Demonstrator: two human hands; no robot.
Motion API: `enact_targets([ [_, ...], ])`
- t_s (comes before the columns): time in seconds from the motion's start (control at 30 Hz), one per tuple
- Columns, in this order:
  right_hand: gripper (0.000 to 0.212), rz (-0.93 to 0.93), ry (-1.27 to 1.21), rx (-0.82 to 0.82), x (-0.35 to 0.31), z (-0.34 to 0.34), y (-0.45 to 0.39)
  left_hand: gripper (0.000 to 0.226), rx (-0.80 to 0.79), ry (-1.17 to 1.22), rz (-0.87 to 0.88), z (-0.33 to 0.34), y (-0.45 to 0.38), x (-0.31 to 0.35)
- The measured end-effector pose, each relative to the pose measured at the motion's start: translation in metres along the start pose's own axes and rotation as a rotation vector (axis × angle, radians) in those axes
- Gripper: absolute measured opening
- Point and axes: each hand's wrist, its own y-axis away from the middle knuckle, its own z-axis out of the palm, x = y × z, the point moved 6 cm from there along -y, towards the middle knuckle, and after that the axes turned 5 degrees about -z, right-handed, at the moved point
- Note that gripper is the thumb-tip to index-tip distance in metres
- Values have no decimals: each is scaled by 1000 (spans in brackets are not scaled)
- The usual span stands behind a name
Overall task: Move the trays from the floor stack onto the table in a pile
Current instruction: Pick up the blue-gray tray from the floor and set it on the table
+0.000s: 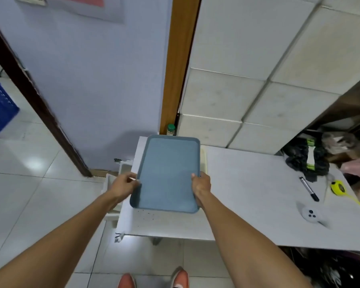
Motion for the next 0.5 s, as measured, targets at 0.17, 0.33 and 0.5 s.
enact_targets([
  [0.17, 28, 3, 194, 122, 20, -42, -10, 9, 71, -91, 50, 69, 5, 11],
  [0.33, 27, 38, 373, 148, 45, -52, -34, 22, 78, -45, 70, 118, 0, 2],
  [0.5, 47, -9, 335, 57, 58, -35, -71, 17, 218, -182, 230, 134, -27, 7],
])
